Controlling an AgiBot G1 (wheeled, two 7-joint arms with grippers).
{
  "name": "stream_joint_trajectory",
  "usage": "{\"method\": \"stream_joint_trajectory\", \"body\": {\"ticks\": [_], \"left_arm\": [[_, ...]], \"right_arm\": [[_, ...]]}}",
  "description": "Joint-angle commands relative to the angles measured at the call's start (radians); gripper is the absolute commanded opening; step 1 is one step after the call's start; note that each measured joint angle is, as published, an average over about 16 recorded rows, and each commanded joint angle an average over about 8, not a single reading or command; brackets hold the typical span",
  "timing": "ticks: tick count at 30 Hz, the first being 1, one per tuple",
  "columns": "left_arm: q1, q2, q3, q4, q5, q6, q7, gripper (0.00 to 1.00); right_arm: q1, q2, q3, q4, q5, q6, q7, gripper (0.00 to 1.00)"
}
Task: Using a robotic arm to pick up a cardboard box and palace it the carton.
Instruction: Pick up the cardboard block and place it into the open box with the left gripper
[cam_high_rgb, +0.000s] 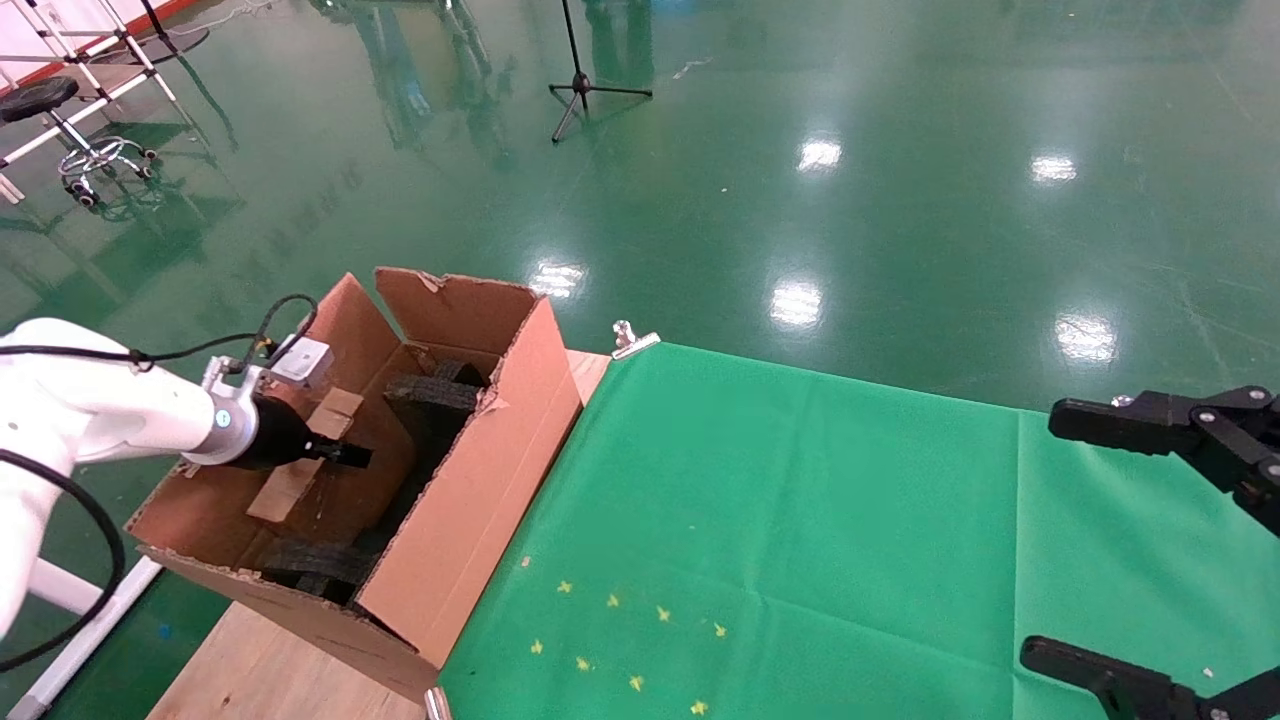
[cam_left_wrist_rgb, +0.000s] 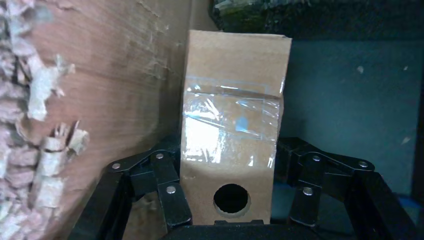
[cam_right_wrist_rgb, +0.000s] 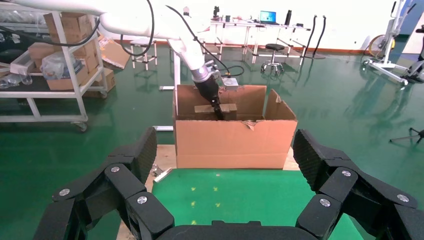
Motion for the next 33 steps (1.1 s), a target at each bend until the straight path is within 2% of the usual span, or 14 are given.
{"method": "stream_joint_trajectory", "body": {"ticks": [1,2,13,23,28,33], "left_arm": [[0.011,0.001,-0.008,-0.002,-0.011,-0.006,-0.002,0.94],[0.013,0.001,-0.010,-0.002,-0.014,-0.008,-0.003,1.00],[0.006,0.000,-0.007,-0.004,-0.011,-0.011,0.000,1.00],[-0.044,-0.018,-0.002,-0.040,-0.003,-0.038,0.022,1.00],[-0.087,-0.056,-0.019,-0.099,-0.027,-0.010,0.043,1.00],[-0.131,-0.126,-0.042,-0.219,-0.062,0.063,0.067,1.00]], "right_arm": [[0.000,0.000,0.000,0.000,0.000,0.000,0.000,1.00],[0.000,0.000,0.000,0.000,0.000,0.000,0.000,1.00],[0.000,0.000,0.000,0.000,0.000,0.000,0.000,1.00],[0.000,0.000,-0.001,-0.001,0.000,0.000,0.000,1.00],[0.000,0.000,-0.001,-0.001,0.000,0.000,-0.001,1.00],[0.000,0.000,-0.001,-0.001,0.001,0.000,-0.001,1.00]]}}
